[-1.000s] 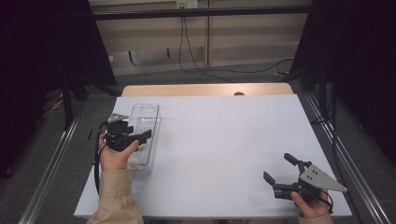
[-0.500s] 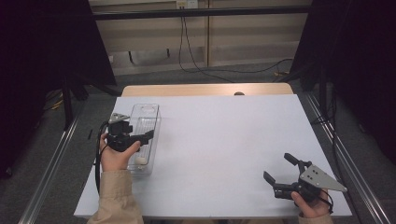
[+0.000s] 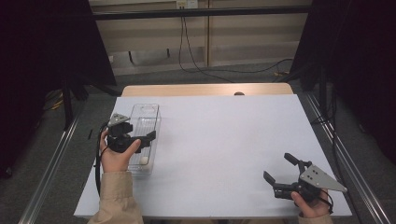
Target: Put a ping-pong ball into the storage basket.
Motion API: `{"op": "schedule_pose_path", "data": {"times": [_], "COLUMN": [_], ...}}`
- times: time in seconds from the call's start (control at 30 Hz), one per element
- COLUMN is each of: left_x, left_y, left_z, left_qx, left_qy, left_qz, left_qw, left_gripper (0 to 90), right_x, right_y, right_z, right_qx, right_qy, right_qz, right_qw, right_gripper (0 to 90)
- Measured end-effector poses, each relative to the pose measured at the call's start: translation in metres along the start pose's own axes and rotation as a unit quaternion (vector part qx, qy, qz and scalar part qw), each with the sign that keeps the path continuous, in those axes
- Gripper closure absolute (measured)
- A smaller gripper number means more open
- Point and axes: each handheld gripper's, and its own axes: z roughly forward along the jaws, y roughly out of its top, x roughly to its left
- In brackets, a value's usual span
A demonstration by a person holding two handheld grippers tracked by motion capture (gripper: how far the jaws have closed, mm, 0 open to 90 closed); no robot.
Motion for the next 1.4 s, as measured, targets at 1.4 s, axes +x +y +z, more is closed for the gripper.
{"op": "schedule_pose_path", "data": {"times": [1.4], "left_x": [-0.004], "left_y": [-0.035], "left_z": [-0.023], "left_qx": [-0.063], "left_qy": [-0.024], "left_qz": [0.002], "left_qw": [0.9977], "left_gripper": [4.1], "right_x": [-0.002], "right_y": [0.000], "right_z": [-0.001], "right_qx": [-0.001], "right_qy": [-0.003], "right_qz": [0.005], "right_qw": [1.0000], "right_gripper": [3.4]}}
